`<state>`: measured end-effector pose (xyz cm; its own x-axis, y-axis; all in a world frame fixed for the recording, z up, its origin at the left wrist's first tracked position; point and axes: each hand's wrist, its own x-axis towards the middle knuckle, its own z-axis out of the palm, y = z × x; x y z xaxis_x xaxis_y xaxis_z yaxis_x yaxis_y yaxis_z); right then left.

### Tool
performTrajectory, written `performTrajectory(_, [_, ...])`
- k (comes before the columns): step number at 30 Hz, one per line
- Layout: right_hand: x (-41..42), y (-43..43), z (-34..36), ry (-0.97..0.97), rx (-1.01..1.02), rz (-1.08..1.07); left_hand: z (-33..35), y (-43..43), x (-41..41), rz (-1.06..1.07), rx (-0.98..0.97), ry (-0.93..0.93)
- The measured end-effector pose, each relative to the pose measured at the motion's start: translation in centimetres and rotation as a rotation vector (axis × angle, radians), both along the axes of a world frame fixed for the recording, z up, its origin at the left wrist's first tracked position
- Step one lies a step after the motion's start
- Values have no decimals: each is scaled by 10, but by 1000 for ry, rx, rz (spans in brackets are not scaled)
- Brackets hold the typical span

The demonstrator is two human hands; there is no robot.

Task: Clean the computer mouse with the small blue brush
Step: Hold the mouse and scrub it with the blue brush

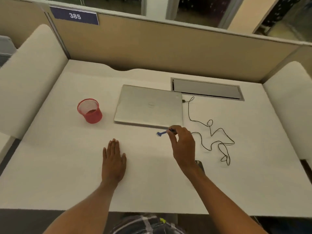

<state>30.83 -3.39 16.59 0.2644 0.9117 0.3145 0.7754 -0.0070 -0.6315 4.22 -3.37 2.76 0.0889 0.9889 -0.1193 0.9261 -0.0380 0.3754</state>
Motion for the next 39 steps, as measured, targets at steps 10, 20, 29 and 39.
performTrajectory(10, [137,-108,-18,124,-31,-260,6,-64,124,-235,-49,-56])
performTrajectory(20, [186,-163,-39,191,-46,-317,14,-89,201,-495,-122,-40])
performTrajectory(29, [188,-179,-45,281,-62,-278,26,-81,235,-552,-185,139])
performTrajectory(39, [193,-184,-54,296,-75,-280,29,-73,258,-536,-241,214])
